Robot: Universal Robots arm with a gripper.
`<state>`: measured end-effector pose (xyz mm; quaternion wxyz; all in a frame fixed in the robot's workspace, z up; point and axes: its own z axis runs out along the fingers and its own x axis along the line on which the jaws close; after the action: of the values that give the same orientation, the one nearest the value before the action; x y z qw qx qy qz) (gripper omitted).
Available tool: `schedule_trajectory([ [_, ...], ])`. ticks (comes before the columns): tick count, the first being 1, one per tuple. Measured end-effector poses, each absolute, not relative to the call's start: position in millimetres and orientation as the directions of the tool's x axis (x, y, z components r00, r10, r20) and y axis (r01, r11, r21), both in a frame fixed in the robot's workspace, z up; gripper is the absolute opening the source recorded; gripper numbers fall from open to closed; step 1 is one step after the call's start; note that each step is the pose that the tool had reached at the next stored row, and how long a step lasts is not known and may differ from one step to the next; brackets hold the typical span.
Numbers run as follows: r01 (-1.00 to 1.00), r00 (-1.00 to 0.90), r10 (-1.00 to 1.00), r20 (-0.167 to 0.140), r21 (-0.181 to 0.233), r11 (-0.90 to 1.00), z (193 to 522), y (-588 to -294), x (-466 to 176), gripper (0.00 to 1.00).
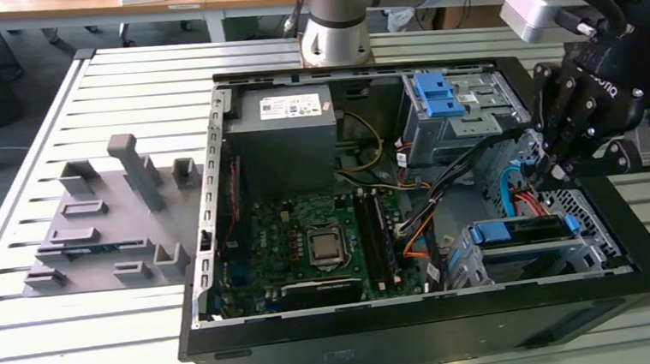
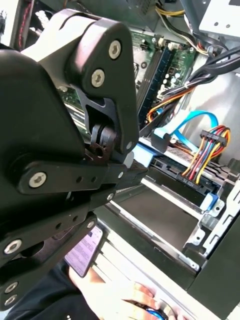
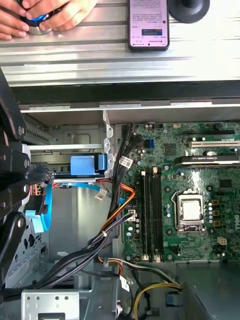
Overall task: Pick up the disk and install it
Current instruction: 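Insert the second disk wire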
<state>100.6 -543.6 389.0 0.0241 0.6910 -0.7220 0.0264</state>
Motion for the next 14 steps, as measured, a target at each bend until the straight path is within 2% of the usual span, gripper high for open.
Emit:
schedule_trajectory([
  [14,-0.999,-0.044,-0.997,0.071,-0.005,0.044,391,-520,100,0.11],
])
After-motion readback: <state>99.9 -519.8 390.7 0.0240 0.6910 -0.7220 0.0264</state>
